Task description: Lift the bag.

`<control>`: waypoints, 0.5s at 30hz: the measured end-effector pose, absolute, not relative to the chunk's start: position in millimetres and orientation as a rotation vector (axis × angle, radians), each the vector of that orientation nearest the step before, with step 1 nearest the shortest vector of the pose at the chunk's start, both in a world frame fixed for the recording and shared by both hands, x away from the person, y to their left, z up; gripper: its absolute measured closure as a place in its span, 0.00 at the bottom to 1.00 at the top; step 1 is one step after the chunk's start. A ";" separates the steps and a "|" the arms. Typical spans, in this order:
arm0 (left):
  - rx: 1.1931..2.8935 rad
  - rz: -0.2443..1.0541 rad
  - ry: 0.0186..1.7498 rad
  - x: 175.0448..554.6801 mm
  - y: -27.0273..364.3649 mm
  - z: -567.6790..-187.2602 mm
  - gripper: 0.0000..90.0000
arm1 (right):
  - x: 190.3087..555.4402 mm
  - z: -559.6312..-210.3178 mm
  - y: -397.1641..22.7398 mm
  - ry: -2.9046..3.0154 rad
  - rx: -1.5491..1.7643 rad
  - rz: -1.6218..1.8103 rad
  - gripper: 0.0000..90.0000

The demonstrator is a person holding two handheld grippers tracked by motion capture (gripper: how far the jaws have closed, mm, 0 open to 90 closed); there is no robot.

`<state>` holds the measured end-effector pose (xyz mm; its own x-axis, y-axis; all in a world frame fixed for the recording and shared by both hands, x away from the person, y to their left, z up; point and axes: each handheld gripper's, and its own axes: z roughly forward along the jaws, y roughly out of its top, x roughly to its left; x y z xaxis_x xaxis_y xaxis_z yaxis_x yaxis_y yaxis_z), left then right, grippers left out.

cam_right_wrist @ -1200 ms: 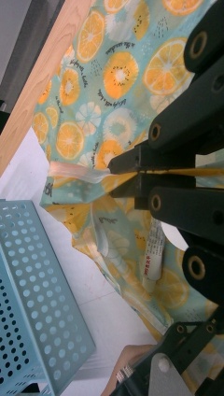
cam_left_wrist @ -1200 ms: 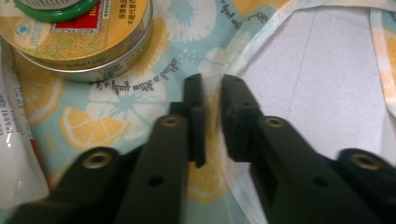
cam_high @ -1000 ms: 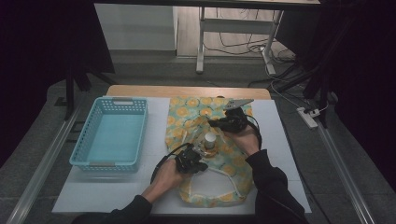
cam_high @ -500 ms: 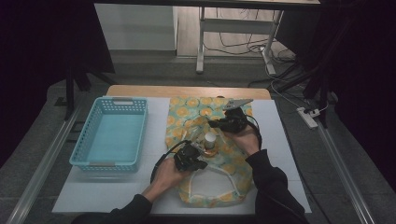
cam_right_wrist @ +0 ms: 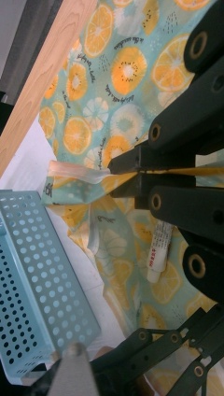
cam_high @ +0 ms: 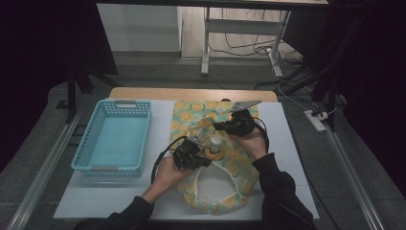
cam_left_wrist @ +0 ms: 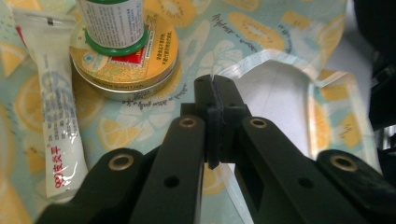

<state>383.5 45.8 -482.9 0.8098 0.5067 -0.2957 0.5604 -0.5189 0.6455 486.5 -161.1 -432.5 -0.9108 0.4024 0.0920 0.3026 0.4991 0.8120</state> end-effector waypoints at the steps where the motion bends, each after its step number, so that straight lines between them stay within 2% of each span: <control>1: 2.219 -0.089 0.779 383.5 46.3 -481.0 1.00 | 486.1 -431.9 -160.8 2.622 0.615 1.392 1.00; 15: 2.141 -0.069 0.747 387.7 64.8 -441.7 1.00 | 480.8 -419.5 -158.3 2.617 0.604 1.442 1.00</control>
<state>387.7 64.8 -441.7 0.8204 0.4871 -0.2994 0.5338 -0.4646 0.7066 480.8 -158.3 -419.5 -0.9173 0.3835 0.1074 0.2956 0.4748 0.8290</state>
